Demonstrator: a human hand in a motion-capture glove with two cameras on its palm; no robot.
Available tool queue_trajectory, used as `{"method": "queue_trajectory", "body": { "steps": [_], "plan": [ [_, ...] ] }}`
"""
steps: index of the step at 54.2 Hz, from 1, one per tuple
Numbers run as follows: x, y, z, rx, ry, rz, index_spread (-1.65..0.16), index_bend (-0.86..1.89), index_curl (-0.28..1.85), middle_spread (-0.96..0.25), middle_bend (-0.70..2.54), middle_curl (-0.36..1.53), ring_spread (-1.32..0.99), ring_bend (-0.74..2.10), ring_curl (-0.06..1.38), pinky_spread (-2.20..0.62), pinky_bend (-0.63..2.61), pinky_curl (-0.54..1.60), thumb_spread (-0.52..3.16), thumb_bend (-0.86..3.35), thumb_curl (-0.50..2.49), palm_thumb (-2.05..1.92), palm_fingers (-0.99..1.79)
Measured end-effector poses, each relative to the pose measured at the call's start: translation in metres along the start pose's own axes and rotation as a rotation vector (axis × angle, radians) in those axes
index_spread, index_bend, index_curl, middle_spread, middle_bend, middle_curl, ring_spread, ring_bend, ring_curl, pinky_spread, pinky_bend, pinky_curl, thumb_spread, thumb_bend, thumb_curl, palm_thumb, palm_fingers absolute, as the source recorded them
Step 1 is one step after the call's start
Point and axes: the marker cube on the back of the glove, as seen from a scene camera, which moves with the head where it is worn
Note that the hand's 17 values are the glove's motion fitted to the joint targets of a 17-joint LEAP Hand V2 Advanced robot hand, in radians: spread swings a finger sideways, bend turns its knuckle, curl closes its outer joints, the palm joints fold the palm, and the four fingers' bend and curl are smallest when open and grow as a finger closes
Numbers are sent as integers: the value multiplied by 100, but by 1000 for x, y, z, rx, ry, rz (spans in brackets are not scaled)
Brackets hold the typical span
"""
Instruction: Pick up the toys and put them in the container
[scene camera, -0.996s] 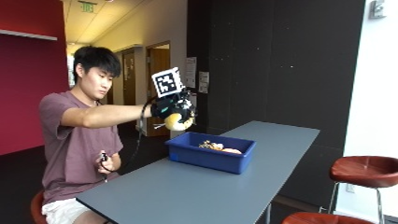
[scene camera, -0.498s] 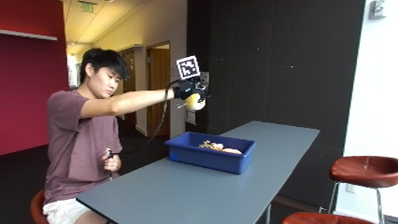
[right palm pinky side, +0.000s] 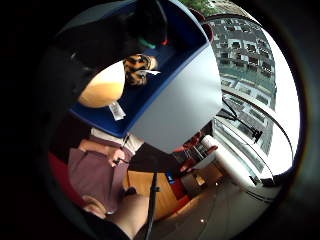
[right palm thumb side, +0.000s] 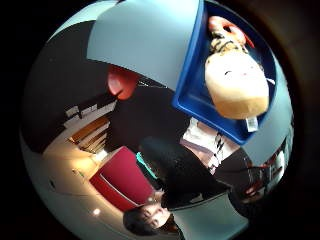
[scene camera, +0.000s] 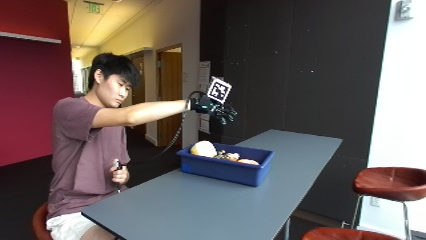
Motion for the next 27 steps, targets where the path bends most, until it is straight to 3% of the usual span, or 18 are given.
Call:
{"method": "queue_trajectory", "body": {
  "steps": [2, 7, 12, 17, 21, 27],
  "plan": [
    [1, -1, -2, 46, 8, 6, -21, -2, 62, -2, 19, 50, -7, 72, 44, -7, 133, 59, 98, -11, 61, -10, -61],
    [12, -4, -10, 163, 63, 186, -18, -1, 50, 3, 12, 44, 0, 55, 37, -1, 122, 54, 101, -10, 53, -12, -53],
    [11, 8, -20, 256, 32, -10, -17, 0, 41, 5, 10, 39, 3, 46, 33, 2, 114, 49, 104, -10, 46, -13, -47],
    [20, 1, -25, 319, 47, 263, -17, 3, 35, 5, 10, 36, 4, 41, 32, 4, 106, 45, 107, -10, 41, -13, -41],
    [21, 3, -22, 340, 46, 130, -18, 4, 31, 4, 10, 33, 4, 38, 31, 5, 101, 43, 109, -9, 37, -12, -36],
    [35, -3, -14, 369, 83, 134, -17, 6, 27, 4, 10, 30, 4, 35, 31, 5, 96, 40, 111, -8, 33, -11, -32]
  ]
}}
